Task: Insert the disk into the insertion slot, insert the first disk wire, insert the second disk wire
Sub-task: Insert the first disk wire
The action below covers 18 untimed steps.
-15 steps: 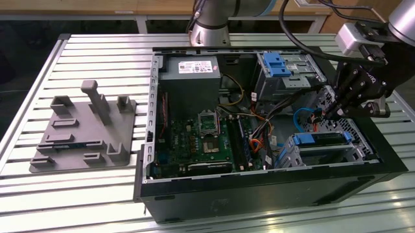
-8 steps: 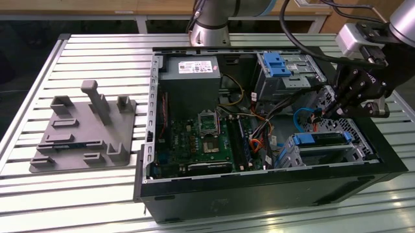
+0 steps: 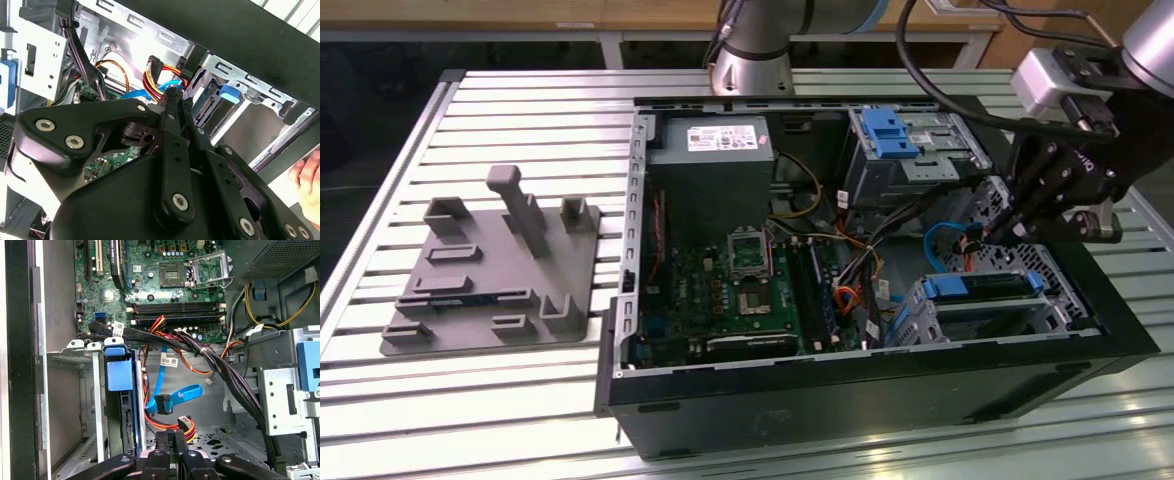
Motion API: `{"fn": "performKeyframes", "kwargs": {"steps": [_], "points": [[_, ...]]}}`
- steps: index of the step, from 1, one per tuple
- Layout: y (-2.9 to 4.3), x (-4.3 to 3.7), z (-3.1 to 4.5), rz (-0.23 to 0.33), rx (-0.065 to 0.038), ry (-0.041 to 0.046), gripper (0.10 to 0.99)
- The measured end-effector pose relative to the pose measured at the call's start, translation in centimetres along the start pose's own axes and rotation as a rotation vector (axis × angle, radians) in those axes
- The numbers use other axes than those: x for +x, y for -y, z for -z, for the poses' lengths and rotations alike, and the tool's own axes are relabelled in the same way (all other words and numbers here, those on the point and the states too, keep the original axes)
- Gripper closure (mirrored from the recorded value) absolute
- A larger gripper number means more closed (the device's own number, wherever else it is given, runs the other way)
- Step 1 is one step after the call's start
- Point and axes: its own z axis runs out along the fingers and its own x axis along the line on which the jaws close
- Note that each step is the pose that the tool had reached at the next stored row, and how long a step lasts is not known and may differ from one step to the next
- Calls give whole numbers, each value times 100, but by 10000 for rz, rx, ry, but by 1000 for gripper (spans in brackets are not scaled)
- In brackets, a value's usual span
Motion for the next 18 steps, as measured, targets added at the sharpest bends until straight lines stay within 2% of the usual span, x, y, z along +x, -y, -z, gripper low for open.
{"fn": "performKeyframes", "kwargs": {"steps": [18], "points": [[20,88,8,265,-20,-21,922]]}}
